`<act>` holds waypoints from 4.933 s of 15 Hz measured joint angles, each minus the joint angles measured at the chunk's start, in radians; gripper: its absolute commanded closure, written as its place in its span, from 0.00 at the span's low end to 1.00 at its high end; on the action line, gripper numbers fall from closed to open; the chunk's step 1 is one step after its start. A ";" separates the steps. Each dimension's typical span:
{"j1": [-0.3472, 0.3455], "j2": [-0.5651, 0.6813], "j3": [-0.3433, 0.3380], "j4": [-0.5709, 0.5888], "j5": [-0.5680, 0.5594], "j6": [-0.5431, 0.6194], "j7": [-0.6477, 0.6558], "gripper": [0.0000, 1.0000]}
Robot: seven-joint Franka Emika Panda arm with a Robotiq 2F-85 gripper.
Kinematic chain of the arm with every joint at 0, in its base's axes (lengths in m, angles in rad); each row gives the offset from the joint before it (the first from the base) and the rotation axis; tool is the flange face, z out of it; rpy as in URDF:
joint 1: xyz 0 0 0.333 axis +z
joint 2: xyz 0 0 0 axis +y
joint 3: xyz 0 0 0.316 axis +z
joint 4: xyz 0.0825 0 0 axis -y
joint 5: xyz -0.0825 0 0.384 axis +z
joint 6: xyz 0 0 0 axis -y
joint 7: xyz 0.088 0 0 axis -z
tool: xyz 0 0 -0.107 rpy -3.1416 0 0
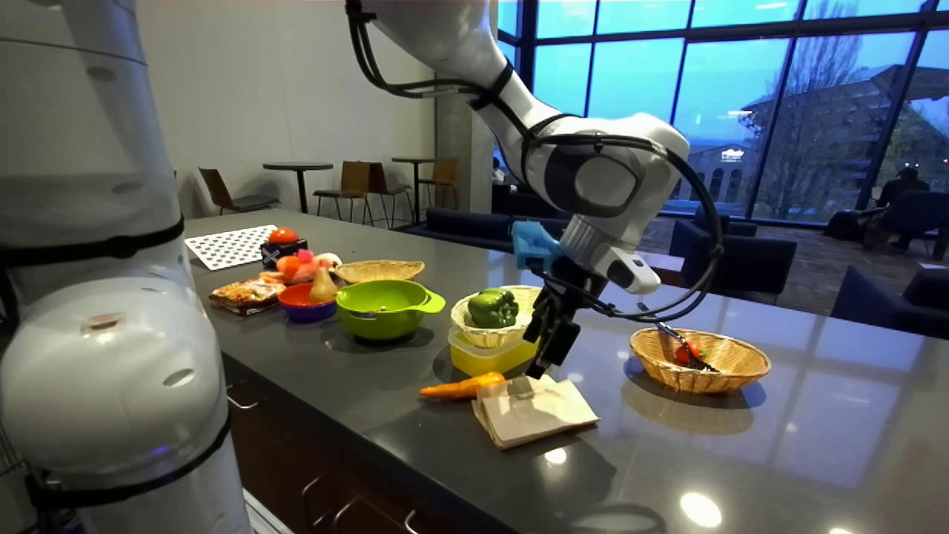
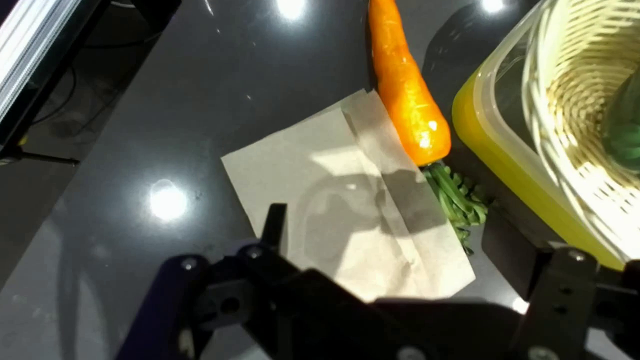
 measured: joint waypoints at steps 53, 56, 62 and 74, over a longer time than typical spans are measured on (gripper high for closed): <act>0.051 0.034 0.008 0.099 -0.003 0.020 -0.098 1.00; 0.057 -0.068 0.025 0.059 -0.051 0.002 -0.076 1.00; 0.058 -0.223 0.082 0.013 -0.147 -0.066 -0.021 1.00; 0.117 -0.377 0.224 0.025 -0.239 -0.301 -0.009 1.00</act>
